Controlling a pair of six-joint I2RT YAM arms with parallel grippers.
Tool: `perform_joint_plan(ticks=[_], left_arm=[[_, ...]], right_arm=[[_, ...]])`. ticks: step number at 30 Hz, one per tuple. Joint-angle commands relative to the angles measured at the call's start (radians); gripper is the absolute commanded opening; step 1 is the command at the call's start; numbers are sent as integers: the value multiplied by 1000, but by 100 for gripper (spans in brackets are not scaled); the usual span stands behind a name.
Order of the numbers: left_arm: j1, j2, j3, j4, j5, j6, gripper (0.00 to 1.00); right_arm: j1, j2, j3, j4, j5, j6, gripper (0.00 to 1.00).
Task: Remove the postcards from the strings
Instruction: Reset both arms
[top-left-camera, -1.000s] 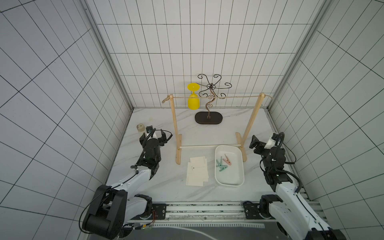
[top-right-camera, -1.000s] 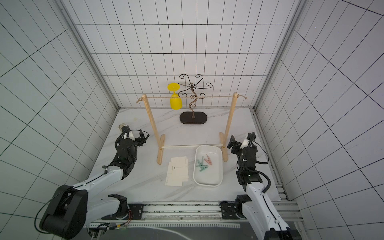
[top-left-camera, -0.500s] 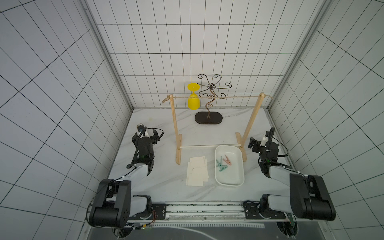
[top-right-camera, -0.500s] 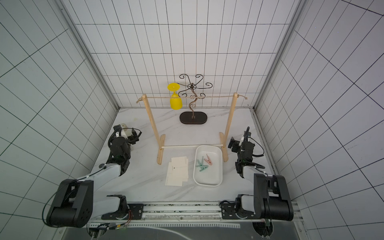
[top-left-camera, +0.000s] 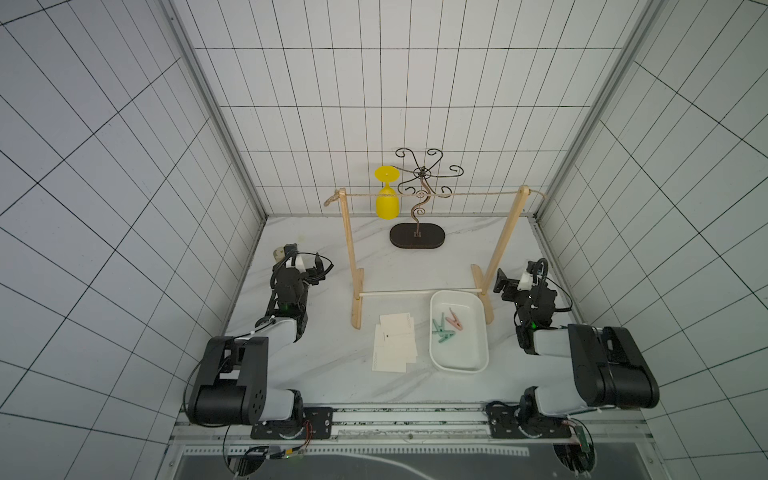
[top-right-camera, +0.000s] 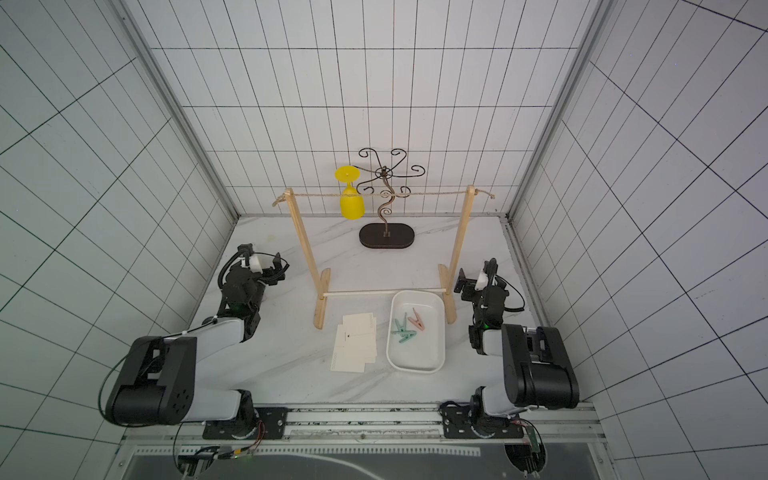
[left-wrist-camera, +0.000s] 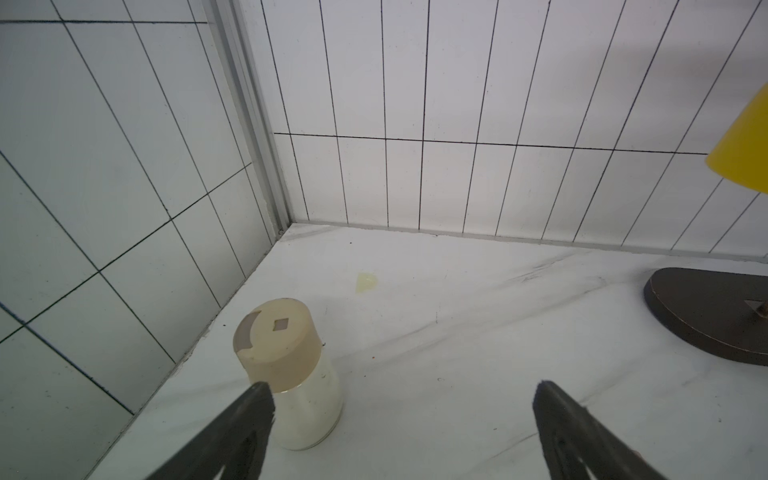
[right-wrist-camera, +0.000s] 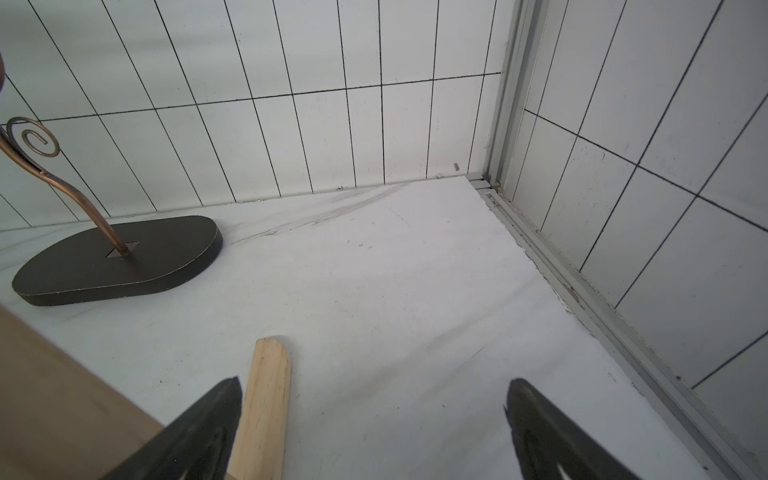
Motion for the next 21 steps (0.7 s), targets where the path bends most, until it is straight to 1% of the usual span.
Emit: perform_joint_plan(ticks=[1,4,7,8,9,11,13,14,16,18,19,21], left_arm=[[2,-18,-11,-58,94,-13,97],[2,15,-77,52,83,-26,97],[2,56,-128,213,135,13,97],[2,60,-136,223,142,23,97],[2,72,-142,233,126,19,97],[2,128,-182,356,106,8,97],[1,200,-222,541,133,23,97],[1,221,-228,581,137,23,97],[0,180,-195,441,139,26,97],[-4,166,-123,277,141,36,97],[-23,167,-116,268,102,44,97],[-36,176,-125,299,92,55,97]], right_arm=[[-13,4,-34,89,0,-13,100],[-11,22,-38,111,-4,-14,100],[-8,41,-47,143,-7,-20,100],[-8,42,-52,152,-6,-19,100],[-8,48,-63,180,-6,-19,100],[-7,59,-78,221,-6,-20,100],[-6,50,-73,198,-4,-21,100],[-7,54,-74,207,-3,-20,100],[-6,57,-67,197,-3,-21,100],[-5,57,-63,186,-3,-23,100],[-4,58,-64,191,-1,-23,100],[-3,56,-64,189,0,-23,100]])
